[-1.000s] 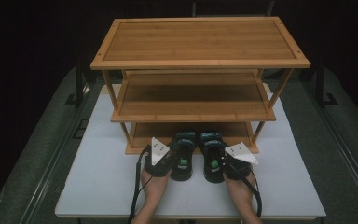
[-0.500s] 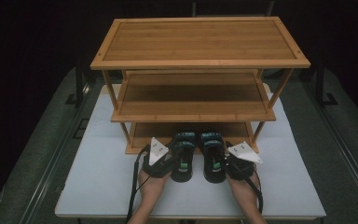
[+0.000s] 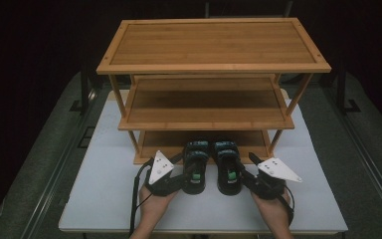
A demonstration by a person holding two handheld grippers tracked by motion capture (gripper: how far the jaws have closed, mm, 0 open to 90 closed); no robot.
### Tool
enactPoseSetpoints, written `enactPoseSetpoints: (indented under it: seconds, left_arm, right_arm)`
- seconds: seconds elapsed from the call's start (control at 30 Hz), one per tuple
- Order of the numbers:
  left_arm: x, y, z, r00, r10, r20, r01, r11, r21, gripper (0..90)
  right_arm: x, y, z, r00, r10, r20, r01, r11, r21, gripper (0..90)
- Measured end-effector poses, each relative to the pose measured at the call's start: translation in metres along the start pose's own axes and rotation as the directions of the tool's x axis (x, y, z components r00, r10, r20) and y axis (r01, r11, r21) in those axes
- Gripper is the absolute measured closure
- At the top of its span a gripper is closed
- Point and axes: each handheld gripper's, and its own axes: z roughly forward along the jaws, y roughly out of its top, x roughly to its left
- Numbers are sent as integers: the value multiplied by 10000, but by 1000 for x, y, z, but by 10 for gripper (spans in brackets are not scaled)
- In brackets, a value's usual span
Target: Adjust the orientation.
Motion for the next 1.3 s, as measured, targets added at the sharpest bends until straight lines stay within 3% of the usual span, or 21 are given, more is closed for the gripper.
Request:
enactPoseSetpoints:
  seconds: [0.2, 0.3, 0.47, 0.67, 0.77, 0.97, 1.3]
  left_arm:
    - [-7, -4, -13, 9993, 267, 254, -264, 9996, -113, 382]
    - [-11, -7, -17, 9987, 358, 355, -361, 9993, 63, 360]
    - [-13, -15, -23, 9978, 85, 662, -95, 9999, 137, 308]
    - [-16, -24, -24, 9976, 218, 662, -248, 9987, 443, 279]
    - [-17, -29, -21, 9980, 163, 604, -207, 9972, 724, 220]
    - [-17, -40, -15, 9979, 33, 647, -107, 9935, 1137, 197]
    - [-16, -47, 0, 9972, 181, 720, -333, 9755, 2174, 227]
  right_arm:
    - [-1, -9, -24, 9970, -455, -619, 459, 9989, 45, 423]
    - [1, -17, -29, 9926, -636, -1032, 677, 9970, 368, 392]
    - [4, -29, -34, 9888, -875, -1205, 938, 9945, 472, 375]
    - [7, -38, -32, 9860, -956, -1368, 1086, 9899, 915, 354]
    - [6, -42, -30, 9849, -888, -1483, 1057, 9882, 1106, 342]
    - [5, -48, -23, 9855, -712, -1542, 959, 9825, 1594, 323]
    - [6, -54, -10, 9860, -680, -1523, 1042, 9641, 2441, 313]
